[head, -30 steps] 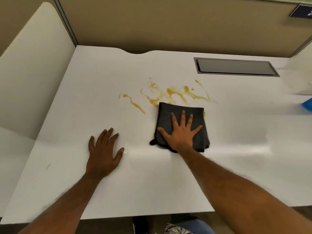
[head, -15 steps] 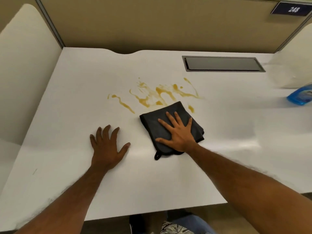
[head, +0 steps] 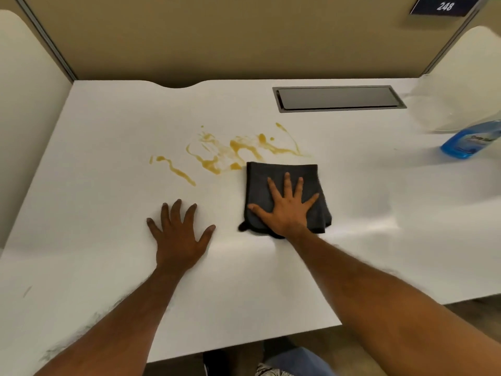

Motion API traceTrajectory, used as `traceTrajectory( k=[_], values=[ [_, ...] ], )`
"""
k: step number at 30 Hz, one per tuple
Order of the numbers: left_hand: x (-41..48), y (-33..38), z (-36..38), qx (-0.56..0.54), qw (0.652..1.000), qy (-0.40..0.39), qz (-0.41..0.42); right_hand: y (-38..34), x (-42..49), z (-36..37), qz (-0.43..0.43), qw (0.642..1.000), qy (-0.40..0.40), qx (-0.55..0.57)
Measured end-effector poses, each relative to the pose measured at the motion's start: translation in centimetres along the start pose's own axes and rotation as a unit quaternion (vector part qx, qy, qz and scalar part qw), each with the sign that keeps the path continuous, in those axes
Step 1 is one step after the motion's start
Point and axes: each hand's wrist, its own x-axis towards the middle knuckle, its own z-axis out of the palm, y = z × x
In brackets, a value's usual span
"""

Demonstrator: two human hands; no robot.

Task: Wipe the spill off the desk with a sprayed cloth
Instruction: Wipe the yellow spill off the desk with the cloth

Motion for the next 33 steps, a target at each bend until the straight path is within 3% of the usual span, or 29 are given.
traceTrajectory(
  k=[4, 5, 9, 10, 11, 15, 16, 21, 22, 26, 27, 29, 31, 33],
  values=[
    [0.6, 0.6, 0.5, -0.009, 1.0, 0.012, 0.006, 1.0, -0.9, 0.7, -0.193, 0.98, 0.003, -0.04],
    [0.8, 0.6, 0.6, -0.008, 1.0, 0.012, 0.014, 2.1, -0.4, 0.2, -0.182, 0.983, 0.007, -0.036],
    [1.1, 0.5, 1.0, -0.009, 1.0, 0.011, 0.018, 3.3, 1.8, -1.0, 0.045, 0.999, 0.019, 0.01],
    [1.1, 0.5, 0.9, -0.01, 1.0, 0.011, 0.017, 2.5, 2.0, -0.9, 0.063, 0.998, 0.015, 0.015],
    [1.1, 0.7, 0.9, -0.01, 1.0, 0.012, 0.018, 1.5, 1.8, -0.7, 0.048, 0.999, 0.01, 0.011],
    [1.5, 1.2, 0.7, -0.011, 0.999, 0.016, 0.026, 1.5, 1.0, 0.4, -0.161, 0.986, 0.007, -0.033],
    [1.6, 1.3, 0.7, -0.009, 0.999, 0.017, 0.028, 2.6, 1.5, 0.0, -0.168, 0.985, 0.009, -0.033],
    [2.2, 1.9, 0.7, -0.015, 0.999, 0.02, 0.021, 3.7, 3.8, -1.2, 0.048, 0.999, 0.009, 0.009],
    [2.2, 2.1, 0.7, -0.015, 0.999, 0.024, 0.02, 2.6, 3.5, -0.9, 0.036, 0.999, 0.005, 0.01],
    [2.3, 2.5, 0.9, -0.015, 0.999, 0.034, 0.015, 2.7, 1.7, 0.2, -0.198, 0.98, 0.0, -0.031],
    [2.4, 2.4, 1.0, -0.016, 0.999, 0.033, 0.016, 3.8, 2.0, -0.3, -0.218, 0.975, 0.005, -0.033],
    [2.3, 2.2, 1.2, -0.017, 0.999, 0.028, 0.016, 5.2, 3.2, -1.1, -0.13, 0.991, 0.021, -0.024],
    [2.5, 2.1, 1.2, -0.015, 0.999, 0.023, 0.017, 5.1, 4.5, -1.6, 0.05, 0.998, 0.028, 0.01],
    [2.6, 2.2, 1.1, -0.016, 0.999, 0.024, 0.015, 3.7, 5.3, -1.8, 0.101, 0.995, 0.015, 0.021]
  ],
)
